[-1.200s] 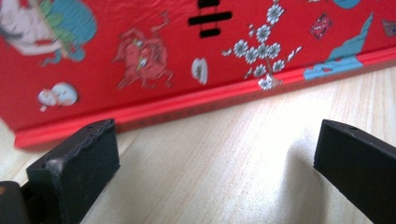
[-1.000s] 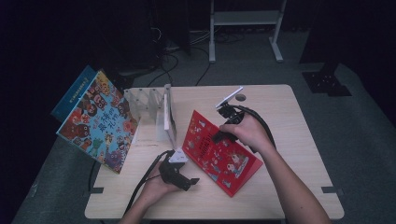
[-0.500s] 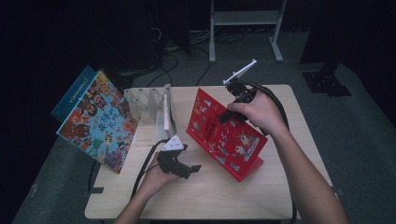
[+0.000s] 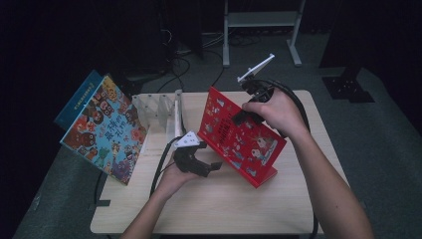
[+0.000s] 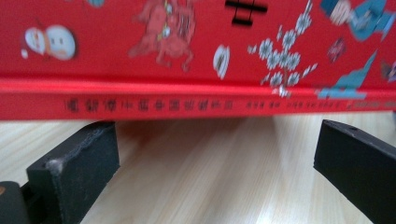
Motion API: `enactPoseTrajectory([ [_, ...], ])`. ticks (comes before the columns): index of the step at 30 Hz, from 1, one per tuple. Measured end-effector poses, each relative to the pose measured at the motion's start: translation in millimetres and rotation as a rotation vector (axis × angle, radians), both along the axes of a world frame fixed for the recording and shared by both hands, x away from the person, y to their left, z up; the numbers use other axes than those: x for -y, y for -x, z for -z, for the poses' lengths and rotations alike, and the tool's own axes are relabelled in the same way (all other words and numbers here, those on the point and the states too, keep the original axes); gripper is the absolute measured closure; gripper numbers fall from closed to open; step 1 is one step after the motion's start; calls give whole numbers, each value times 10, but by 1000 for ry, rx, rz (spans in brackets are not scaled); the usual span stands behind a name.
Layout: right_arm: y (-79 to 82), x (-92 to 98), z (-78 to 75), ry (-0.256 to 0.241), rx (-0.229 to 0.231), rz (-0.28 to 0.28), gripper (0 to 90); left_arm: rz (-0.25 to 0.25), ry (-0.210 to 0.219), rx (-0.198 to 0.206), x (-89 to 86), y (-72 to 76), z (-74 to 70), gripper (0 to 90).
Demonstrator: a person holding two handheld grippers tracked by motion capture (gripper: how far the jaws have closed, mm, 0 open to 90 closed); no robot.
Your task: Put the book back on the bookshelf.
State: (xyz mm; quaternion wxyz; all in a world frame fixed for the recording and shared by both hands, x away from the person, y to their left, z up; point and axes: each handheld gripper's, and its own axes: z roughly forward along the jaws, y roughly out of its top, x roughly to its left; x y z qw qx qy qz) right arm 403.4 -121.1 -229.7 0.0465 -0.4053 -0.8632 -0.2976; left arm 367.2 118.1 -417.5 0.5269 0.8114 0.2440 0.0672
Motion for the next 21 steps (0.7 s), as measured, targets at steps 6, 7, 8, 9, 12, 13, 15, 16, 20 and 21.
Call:
enactPoseTrajectory([
  [6, 10, -4, -15, -4, 5, -3, 874, -3, 11, -12, -5, -25, 14, 0],
  [7, 13, -7, -16, -5, 4, -6, 874, -5, 10, -13, 0, -30, 22, 0],
  [8, 14, -9, -20, -7, 4, -7, 874, -6, 11, -14, 5, -33, 28, 0],
  [9, 15, -10, -22, -10, 4, -8, 874, -6, 8, -18, 11, -39, 32, 0],
  [12, 23, -16, -40, -16, 3, -12, 874, -8, 23, -22, 4, -48, 26, 0],
  [13, 26, -17, -46, -17, 1, -11, 874, -9, 29, -22, 1, -53, 23, 0],
  [15, 25, -12, -50, -21, 3, -12, 874, -11, 39, -23, -5, -64, 20, 0],
  [16, 23, -10, -50, -23, 2, -12, 874, -13, 46, -26, -9, -74, 17, 0],
  [20, 14, 2, -34, -41, 3, -18, 873, -23, 72, -37, -30, -109, -7, 0],
  [21, 15, 9, -32, -47, 0, -19, 873, -21, 78, -35, -40, -115, -14, 0],
])
